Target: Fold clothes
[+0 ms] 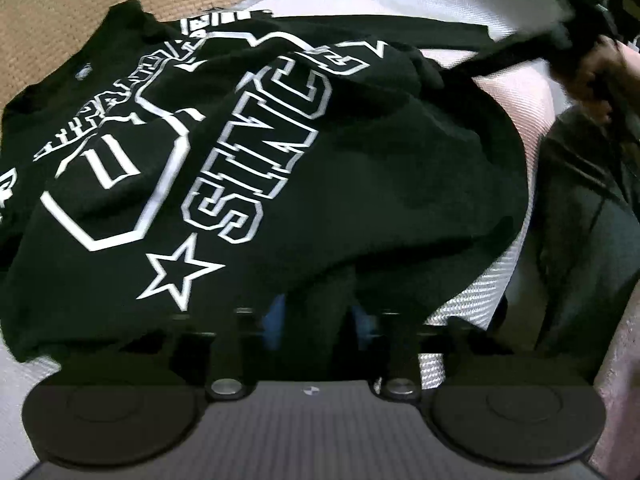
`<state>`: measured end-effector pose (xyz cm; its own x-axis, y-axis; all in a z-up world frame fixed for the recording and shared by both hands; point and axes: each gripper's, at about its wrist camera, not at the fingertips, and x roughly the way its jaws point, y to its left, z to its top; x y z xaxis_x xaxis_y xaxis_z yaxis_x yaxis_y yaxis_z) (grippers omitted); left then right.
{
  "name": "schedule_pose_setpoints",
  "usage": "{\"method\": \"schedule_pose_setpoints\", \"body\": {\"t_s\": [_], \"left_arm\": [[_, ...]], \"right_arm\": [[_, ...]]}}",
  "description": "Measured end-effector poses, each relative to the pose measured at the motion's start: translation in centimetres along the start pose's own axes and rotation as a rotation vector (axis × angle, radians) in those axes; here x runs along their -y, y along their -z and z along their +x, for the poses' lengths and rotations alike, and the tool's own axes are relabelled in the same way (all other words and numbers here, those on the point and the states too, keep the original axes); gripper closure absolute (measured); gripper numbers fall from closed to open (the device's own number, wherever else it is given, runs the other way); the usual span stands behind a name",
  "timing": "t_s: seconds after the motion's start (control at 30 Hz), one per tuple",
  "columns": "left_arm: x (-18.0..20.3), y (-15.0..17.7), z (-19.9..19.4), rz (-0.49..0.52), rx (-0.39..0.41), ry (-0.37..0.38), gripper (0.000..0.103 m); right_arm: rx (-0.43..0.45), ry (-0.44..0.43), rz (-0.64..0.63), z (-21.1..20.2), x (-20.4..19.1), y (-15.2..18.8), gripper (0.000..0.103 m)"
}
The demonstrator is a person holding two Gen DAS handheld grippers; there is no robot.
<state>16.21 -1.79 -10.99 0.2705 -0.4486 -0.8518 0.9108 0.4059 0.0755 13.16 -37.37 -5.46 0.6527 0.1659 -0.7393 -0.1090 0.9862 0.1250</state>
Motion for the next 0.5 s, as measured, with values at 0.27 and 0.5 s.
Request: {"method": "schedule_pose_setpoints", "body": {"t_s": [0.27,0.5], "left_arm": [[-0.4,0.2,-1.5,0.086,-0.058,0.027,0.095],[-0.2,1.4,-2.7,0.148,-0.149,0.068,0.097]], "right_arm": [[-0.029,-0.015,-0.063,-4.0,-1.6,2.1,0.089],[-0.1,-0.066,-0.152,-5.9,-4.0,4.3,0.089]]}}
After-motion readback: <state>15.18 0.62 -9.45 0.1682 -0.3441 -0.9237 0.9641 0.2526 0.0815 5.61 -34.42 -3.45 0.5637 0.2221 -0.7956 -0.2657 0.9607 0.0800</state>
